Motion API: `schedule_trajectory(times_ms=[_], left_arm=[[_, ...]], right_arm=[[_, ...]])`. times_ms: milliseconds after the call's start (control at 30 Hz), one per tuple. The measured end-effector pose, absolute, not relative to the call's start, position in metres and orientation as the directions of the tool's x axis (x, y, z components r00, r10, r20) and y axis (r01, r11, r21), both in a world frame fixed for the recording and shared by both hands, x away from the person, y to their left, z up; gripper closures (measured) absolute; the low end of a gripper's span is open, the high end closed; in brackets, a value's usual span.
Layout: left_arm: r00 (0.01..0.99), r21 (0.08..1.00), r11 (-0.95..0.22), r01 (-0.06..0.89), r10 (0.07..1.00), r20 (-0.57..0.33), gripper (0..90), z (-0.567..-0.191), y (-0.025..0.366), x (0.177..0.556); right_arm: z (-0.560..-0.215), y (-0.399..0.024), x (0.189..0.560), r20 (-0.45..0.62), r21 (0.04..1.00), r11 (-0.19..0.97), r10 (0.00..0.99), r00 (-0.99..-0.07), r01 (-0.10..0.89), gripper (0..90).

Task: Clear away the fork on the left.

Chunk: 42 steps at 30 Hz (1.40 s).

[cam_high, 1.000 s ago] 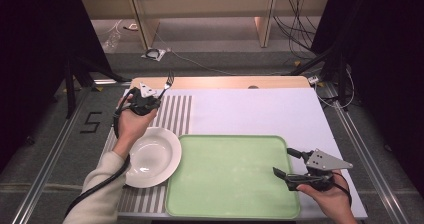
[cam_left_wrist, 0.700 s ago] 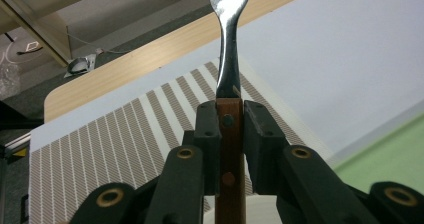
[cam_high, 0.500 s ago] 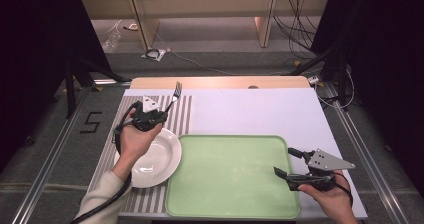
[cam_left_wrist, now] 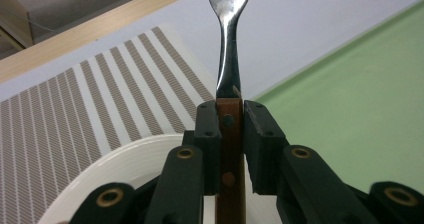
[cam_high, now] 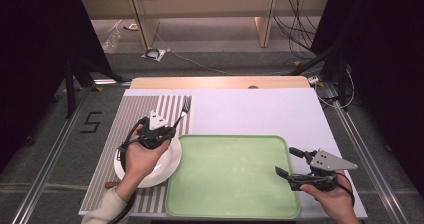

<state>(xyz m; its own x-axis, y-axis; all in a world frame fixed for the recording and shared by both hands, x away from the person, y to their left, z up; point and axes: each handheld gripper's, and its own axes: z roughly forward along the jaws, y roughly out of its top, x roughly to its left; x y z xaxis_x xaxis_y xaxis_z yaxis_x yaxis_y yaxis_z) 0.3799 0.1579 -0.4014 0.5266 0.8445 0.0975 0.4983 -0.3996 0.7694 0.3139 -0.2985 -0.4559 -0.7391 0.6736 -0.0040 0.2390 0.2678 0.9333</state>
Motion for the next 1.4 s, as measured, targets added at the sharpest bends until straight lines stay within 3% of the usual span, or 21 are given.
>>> schedule_trajectory(times_ms=[867,1400], left_arm=[[0.631,0.736,-0.422,0.53,0.776,-0.01,77.4,-0.417,0.127,0.328],[0.669,0.698,-0.463,0.547,0.743,-0.032,77.3,-0.432,0.115,0.321]], right_arm=[[-0.456,-0.298,0.313,0.0,0.932,0.268,0.672,-0.74,0.243,19.0],[-0.457,-0.297,0.314,0.008,0.934,0.26,0.666,-0.746,0.243,19.1]])
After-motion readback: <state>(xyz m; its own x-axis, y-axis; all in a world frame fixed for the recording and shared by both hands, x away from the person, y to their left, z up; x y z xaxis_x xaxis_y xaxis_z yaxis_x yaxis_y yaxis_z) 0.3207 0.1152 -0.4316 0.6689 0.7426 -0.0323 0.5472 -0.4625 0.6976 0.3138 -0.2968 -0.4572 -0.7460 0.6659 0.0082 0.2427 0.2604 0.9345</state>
